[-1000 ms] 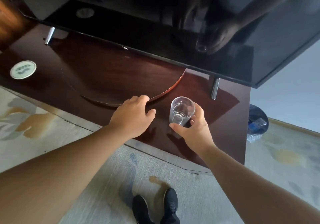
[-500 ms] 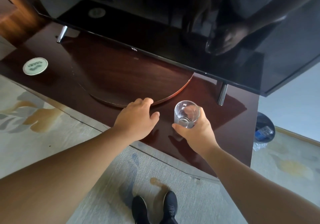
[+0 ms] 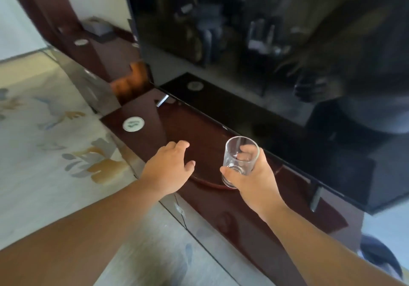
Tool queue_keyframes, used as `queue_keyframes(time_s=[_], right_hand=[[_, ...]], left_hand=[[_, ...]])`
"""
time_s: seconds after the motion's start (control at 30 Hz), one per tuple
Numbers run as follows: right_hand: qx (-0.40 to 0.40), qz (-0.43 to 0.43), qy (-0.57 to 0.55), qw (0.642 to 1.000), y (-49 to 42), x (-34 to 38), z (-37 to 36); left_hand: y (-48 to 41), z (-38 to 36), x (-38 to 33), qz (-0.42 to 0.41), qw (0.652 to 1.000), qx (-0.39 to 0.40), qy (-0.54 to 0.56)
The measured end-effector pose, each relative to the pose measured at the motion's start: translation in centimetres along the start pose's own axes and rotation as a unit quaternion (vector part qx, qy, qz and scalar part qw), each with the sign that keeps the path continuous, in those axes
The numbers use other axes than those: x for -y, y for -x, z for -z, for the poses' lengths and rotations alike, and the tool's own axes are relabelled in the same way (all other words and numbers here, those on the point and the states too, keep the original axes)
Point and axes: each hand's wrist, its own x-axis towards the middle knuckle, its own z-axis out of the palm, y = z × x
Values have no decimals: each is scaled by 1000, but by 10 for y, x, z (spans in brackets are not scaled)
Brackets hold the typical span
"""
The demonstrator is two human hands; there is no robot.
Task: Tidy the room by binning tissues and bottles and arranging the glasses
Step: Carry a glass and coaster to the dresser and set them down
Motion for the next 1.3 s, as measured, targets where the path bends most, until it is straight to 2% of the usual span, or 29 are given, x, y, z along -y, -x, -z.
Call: queue_keyframes(time_s=[0.3,0.5,0.83,1.3], right_hand=[[79,73,16,994,-22,63,-60],[103,102,41,989,-38,99,-109],[72,108,90,987,-74,142,-214],[79,60,89,991,-152,133,-280]], left_hand=[[7,73,63,77,994,-81,6],[-9,103,119,87,989,-116,15],[-58,125,227,67,994,-77,22],[-143,100,294,65,997,-18,26]])
